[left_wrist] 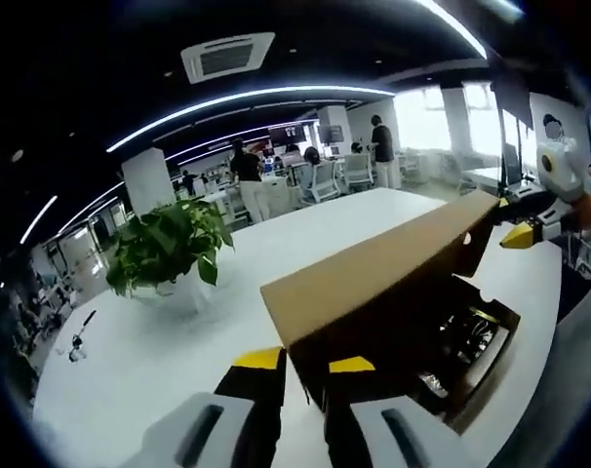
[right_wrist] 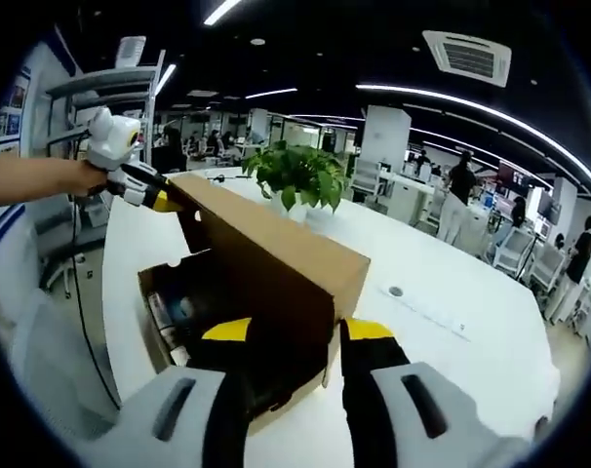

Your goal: Operate the shoe box by opening the lid, removing the specified soft item, and placing it in the target area until the item is outside and the box remains undamaged.

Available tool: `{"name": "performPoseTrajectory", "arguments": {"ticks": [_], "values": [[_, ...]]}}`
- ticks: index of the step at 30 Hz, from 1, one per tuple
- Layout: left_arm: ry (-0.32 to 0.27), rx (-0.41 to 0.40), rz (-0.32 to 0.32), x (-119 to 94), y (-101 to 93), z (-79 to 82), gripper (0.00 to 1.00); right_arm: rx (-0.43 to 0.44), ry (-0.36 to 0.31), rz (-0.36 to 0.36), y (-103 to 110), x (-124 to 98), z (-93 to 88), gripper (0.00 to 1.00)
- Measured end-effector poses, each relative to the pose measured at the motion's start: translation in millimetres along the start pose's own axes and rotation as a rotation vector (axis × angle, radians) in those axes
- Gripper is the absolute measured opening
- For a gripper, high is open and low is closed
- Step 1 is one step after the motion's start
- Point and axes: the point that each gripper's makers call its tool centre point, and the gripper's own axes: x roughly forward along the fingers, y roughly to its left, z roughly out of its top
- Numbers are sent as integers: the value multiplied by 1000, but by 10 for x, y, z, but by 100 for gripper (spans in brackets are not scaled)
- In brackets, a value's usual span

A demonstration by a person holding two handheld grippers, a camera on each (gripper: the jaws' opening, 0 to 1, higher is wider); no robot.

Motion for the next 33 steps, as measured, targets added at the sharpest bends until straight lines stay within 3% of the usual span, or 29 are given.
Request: {"name": "performPoseTrajectory", "arguments": {"ticks": [8,20,33], "values": [[8,-11,15,38,69,-13,4,2,27,-47,-157,72,-85,15],[3,-31,15,108,108,32,4,5,119,-82,-257,131,-521,8],[-5,-38,15,249,185,111,4,1,151,-89,-277,308,-712,4]]}}
